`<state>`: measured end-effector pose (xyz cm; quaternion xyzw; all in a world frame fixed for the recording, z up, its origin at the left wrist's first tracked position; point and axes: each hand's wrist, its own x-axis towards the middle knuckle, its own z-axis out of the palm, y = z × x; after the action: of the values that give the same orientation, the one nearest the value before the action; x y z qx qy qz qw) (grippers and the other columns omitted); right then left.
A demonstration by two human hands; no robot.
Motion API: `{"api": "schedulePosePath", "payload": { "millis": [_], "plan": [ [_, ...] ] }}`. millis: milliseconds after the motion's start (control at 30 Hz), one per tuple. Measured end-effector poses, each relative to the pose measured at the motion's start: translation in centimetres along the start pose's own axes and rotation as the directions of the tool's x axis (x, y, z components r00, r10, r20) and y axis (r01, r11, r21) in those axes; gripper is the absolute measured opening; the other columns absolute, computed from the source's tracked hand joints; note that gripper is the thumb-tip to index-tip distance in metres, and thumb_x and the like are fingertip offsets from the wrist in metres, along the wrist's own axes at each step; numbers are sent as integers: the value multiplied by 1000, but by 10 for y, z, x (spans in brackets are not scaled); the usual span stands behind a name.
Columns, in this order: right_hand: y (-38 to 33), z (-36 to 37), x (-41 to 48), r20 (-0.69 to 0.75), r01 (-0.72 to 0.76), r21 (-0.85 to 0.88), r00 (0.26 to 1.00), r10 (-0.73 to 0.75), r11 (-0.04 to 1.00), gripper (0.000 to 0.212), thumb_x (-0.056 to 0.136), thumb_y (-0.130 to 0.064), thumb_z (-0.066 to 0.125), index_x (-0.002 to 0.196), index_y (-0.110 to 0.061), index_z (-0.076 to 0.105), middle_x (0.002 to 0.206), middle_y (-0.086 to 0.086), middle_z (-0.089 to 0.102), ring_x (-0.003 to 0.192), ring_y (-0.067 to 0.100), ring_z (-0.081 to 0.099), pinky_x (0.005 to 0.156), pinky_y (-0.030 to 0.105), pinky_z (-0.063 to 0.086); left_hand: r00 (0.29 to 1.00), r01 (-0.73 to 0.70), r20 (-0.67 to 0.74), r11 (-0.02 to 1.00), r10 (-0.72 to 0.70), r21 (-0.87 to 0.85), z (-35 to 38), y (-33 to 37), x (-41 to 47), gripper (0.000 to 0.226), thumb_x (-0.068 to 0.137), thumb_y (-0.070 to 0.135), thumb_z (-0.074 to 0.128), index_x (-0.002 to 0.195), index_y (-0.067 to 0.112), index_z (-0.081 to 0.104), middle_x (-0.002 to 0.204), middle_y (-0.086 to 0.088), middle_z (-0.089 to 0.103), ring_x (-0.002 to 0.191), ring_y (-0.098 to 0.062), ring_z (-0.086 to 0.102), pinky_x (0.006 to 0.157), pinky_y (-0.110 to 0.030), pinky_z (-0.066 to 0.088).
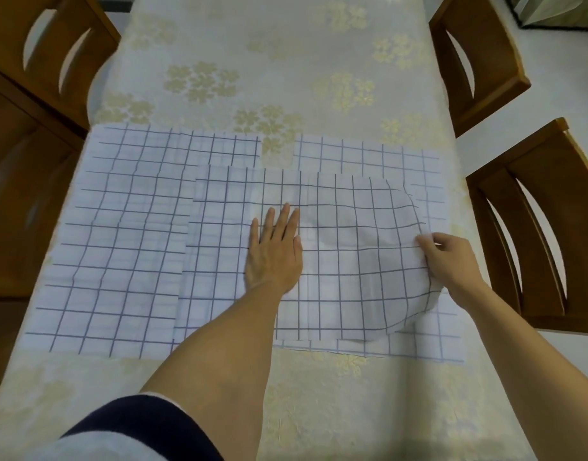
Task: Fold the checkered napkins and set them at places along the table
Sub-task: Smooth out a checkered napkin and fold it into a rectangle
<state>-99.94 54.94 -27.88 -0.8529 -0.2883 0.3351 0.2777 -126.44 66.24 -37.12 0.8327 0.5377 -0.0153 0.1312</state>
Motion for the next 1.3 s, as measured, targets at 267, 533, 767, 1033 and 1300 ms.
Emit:
{"api": "schedulePosePath", "payload": {
  "millis": [267, 533, 767, 1033, 1300],
  "plan": [
    [-53, 2, -39, -60, 239, 34, 970, -237, 970, 52, 104, -40, 49, 85, 6, 63, 74, 27, 59, 68, 42, 55, 61, 50, 49, 1000, 0, 8, 1000, 0, 0, -2, 0, 0, 59, 105, 47, 6, 159, 34, -15, 166, 7, -21, 156, -19, -13, 126, -49, -4],
    [-98, 10, -75, -55, 338, 201, 941, -334, 919, 43, 106, -30, 47, 94, 6, 67, 65, 17, 59, 57, 29, 54, 59, 38, 50, 1000, -13, -6, 999, 13, -38, -3, 0, -2, 58, 105, 51, 5, 160, 38, -8, 168, 8, -15, 157, -20, -10, 126, -49, -5],
    [-112, 31, -79, -102, 384, 189, 923, -371, 904, 47, 107, -28, 46, 81, 10, 57, 55, 4, 37, 48, 8, 37, 50, 14, 36, 1000, -20, -9, 999, 20, -30, -1, -2, -2, 59, 105, 52, 5, 160, 37, -10, 168, 6, -16, 157, -21, -10, 125, -50, -4],
    [-123, 40, -84, -108, 345, 228, 938, -329, 910, 34, 107, -24, 45, 88, -9, 69, 55, -22, 52, 56, -4, 52, 57, 9, 41, 996, -50, 74, 995, 57, -89, -6, -4, -1, 59, 106, 51, 7, 161, 35, -6, 168, 4, -18, 156, -22, -16, 125, -49, -10],
    [-167, 77, -103, 61, 352, 254, 924, -378, 901, 41, 107, -29, 47, 147, -24, 49, 66, 12, 65, 48, 24, 56, 55, 34, 52, 980, 78, -12, 440, -199, -895, -92, -55, 0, 46, 111, 35, 32, 156, 27, 35, 164, 10, 27, 150, -1, 18, 114, -8, 18]
  ]
}}
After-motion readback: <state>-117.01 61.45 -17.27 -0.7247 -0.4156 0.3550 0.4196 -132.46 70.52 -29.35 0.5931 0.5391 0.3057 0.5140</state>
